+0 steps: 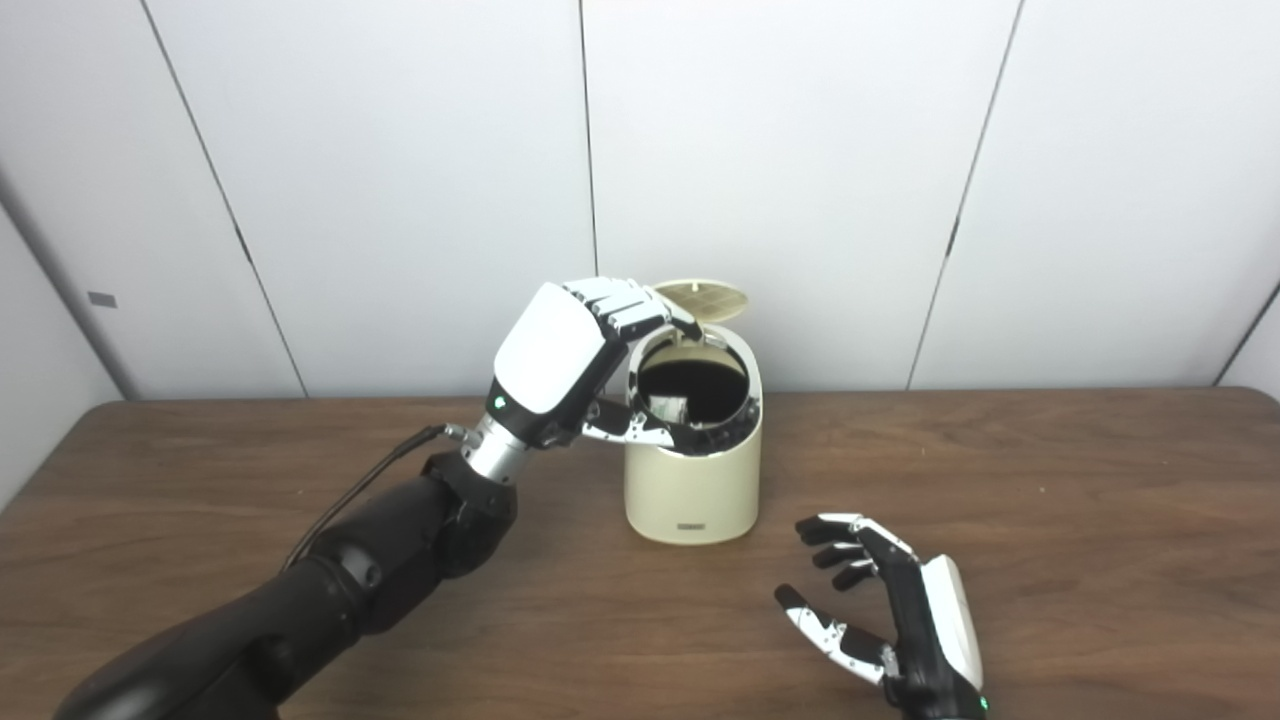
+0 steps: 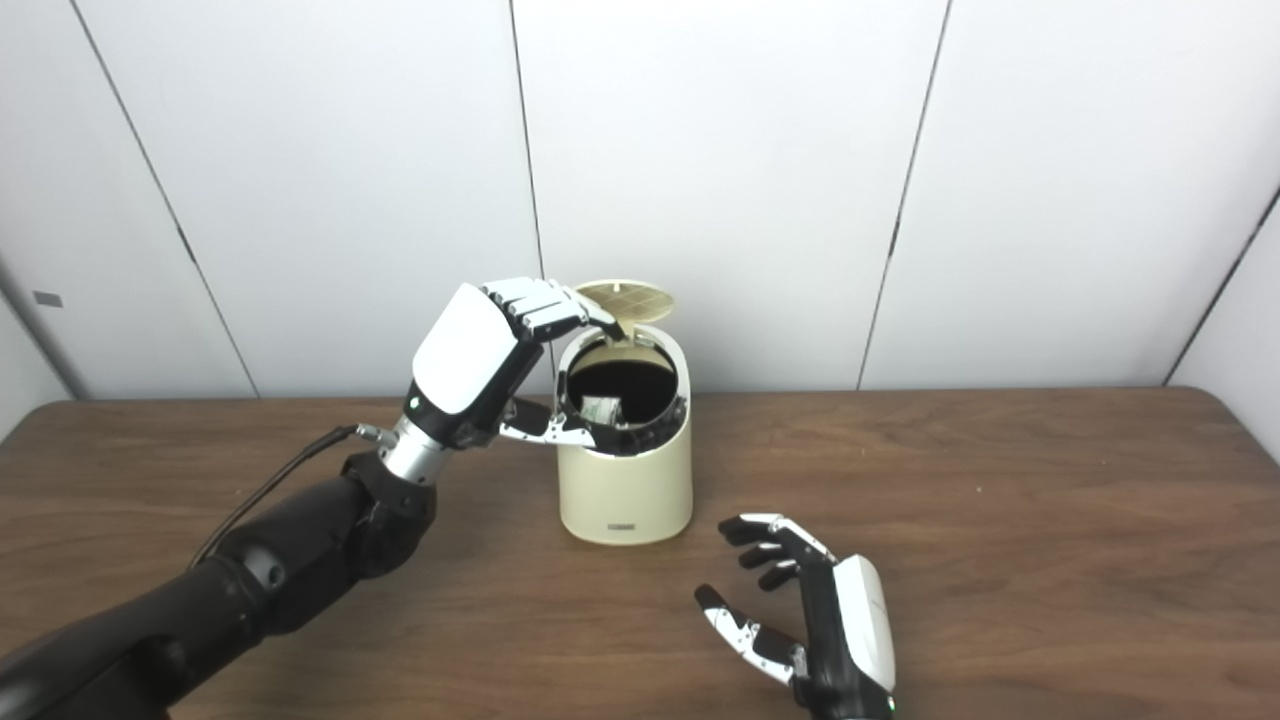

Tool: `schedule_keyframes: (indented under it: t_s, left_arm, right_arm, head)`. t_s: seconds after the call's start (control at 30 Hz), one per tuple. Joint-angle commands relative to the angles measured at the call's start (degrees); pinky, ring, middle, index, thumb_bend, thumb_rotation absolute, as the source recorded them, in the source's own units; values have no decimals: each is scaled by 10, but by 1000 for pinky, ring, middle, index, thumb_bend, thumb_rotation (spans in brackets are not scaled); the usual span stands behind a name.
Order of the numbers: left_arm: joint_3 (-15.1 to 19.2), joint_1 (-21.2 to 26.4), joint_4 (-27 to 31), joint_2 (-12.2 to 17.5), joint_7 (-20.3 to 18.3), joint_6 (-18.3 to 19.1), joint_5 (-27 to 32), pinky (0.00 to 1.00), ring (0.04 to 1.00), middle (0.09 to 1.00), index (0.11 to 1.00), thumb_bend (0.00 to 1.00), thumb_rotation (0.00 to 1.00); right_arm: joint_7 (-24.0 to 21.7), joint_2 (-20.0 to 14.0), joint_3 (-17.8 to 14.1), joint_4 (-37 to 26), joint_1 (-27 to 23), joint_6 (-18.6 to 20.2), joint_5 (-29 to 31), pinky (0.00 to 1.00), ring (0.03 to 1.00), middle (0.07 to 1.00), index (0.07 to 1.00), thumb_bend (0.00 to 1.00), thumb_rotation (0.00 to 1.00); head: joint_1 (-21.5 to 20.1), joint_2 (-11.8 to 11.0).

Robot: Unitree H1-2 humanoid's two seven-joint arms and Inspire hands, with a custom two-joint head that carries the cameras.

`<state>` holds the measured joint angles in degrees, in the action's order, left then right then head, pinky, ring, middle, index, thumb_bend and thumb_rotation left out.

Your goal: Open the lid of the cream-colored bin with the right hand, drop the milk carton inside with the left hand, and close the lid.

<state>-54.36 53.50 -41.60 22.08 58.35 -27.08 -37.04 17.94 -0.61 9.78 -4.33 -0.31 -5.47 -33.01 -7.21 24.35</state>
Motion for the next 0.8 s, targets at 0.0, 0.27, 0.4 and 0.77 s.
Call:
schedule_keyframes:
  t_s: [0.0,0.27,0.4,0.77]
  left_arm:
    - [-4,26,27,18,30,2,7,484,563,588,598,958,319]
    - [38,-26,205,62,95,2,-39,457,472,504,519,495,557]
    - [84,-69,289,89,78,2,-17,449,470,504,503,472,275]
    - [272,-214,380,45,-141,2,224,479,544,561,494,484,91]
  right_arm:
    - [10,13,10,25,15,-22,-1,423,552,622,620,320,0]
    - [16,9,2,13,13,-27,-1,433,558,616,614,317,0]
    - [34,8,-5,-10,1,-43,-14,434,569,634,630,301,150]
    - [28,-17,-42,-126,-95,-21,-67,913,963,968,952,511,825]
  head:
    - [-1,2]
    - [6,7]
    - [10,5]
    - [9,-2]
